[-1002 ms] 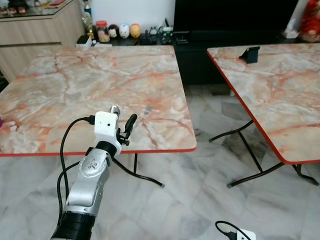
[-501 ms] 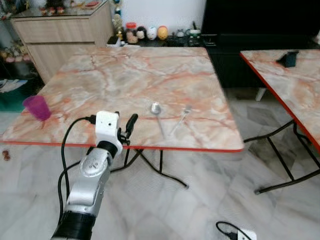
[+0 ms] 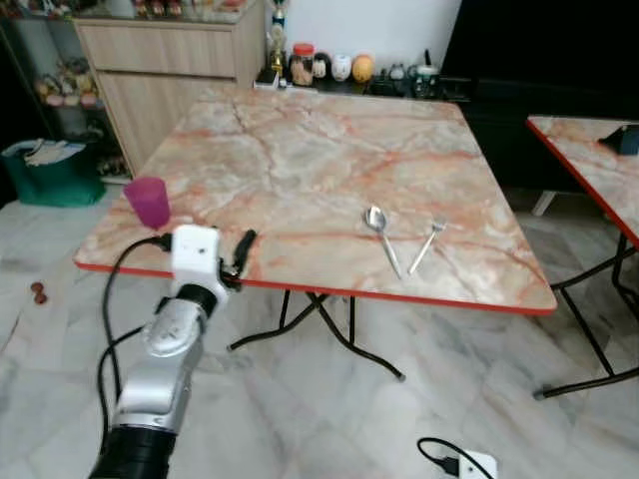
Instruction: Setting the table
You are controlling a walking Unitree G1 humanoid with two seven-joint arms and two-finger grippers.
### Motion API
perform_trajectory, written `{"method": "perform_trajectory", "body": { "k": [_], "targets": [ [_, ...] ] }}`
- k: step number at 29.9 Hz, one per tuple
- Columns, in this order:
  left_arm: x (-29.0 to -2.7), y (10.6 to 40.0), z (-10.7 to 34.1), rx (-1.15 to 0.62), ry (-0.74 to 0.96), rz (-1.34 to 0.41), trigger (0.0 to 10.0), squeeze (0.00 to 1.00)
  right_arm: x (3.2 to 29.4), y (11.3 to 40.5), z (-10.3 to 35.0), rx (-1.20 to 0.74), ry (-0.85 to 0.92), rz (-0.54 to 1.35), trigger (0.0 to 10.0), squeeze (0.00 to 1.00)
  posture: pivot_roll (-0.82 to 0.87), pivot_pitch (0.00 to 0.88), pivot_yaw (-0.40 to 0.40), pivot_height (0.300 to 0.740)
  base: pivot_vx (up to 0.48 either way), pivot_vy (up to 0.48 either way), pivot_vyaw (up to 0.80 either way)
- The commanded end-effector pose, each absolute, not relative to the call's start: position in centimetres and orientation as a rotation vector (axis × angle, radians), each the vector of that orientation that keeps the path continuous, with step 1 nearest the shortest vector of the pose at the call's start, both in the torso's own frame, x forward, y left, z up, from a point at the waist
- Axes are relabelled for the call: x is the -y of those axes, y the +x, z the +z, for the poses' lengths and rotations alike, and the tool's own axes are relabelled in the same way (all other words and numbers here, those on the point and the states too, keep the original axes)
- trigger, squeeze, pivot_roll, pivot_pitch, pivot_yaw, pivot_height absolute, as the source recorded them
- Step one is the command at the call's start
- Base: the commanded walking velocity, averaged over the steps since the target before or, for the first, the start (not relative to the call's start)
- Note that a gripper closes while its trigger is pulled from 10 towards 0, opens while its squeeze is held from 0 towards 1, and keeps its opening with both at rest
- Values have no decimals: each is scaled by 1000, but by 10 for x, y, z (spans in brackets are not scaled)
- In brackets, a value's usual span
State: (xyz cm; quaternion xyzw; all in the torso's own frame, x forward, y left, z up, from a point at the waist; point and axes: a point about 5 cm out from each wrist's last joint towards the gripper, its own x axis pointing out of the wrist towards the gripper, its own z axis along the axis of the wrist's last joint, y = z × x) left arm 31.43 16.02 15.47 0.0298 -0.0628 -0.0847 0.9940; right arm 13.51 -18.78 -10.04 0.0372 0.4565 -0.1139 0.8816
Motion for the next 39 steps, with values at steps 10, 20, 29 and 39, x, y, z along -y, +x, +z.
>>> {"method": "perform_trajectory", "body": {
  "k": [10, 20, 29, 39],
  "targets": [
    [-154, 314, 161, 157, 61, -182, 10000, 0, 194, 132, -101, -962, 70, -257, 10000, 0, 72, 0, -29, 740, 0, 73, 0],
    [-158, 311, 162, 174, 50, -157, 10000, 0, 194, 132, -101, -961, 75, -260, 10000, 0, 71, 0, -26, 740, 0, 0, 0],
    [-164, 307, 146, 130, 78, -142, 10000, 0, 194, 131, -101, -962, 76, -261, 10000, 0, 66, 0, -20, 740, 0, 0, 0],
    [-203, 282, 96, -19, 121, -27, 10000, 0, 193, 129, -102, -964, 77, -261, 10000, 0, 62, 0, -14, 740, 0, 0, 0]
  ]
}}
